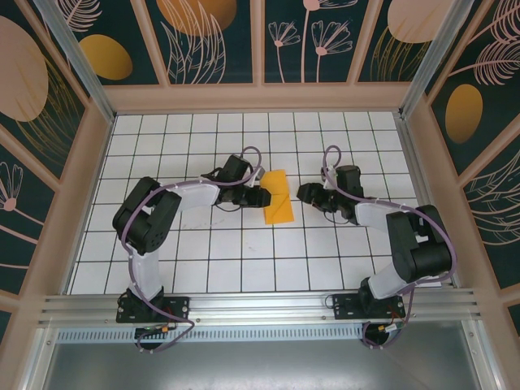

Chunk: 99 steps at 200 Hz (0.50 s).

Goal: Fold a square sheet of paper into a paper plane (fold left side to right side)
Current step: Turn over the paper at the center of the table.

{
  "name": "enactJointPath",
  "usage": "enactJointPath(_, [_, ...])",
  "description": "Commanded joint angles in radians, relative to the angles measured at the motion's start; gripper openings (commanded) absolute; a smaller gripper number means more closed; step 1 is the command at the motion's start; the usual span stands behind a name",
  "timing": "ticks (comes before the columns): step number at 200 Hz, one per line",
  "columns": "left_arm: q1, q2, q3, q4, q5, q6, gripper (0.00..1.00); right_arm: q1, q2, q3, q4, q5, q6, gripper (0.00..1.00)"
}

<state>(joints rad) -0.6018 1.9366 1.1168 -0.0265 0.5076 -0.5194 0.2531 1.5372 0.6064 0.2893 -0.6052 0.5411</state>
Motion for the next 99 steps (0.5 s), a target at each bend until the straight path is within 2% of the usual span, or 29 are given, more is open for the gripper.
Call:
enactJointPath(1, [0.008, -0.011, -0.002, 0.036, -0.005, 0.008, 0.23, 0.008, 0.033, -0.003, 0.081, -0.057, 0.022, 0.51])
enactJointPath(32, [0.02, -0.048, -0.039, 0.053, -0.019, -0.002, 0.13, 0.029, 0.097, 0.042, 0.115, -0.088, 0.034, 0.52])
enactJointPath(99, [0.028, -0.058, -0.054, 0.058, -0.031, -0.008, 0.15, 0.113, 0.244, 0.181, 0.129, -0.12, 0.044, 0.52])
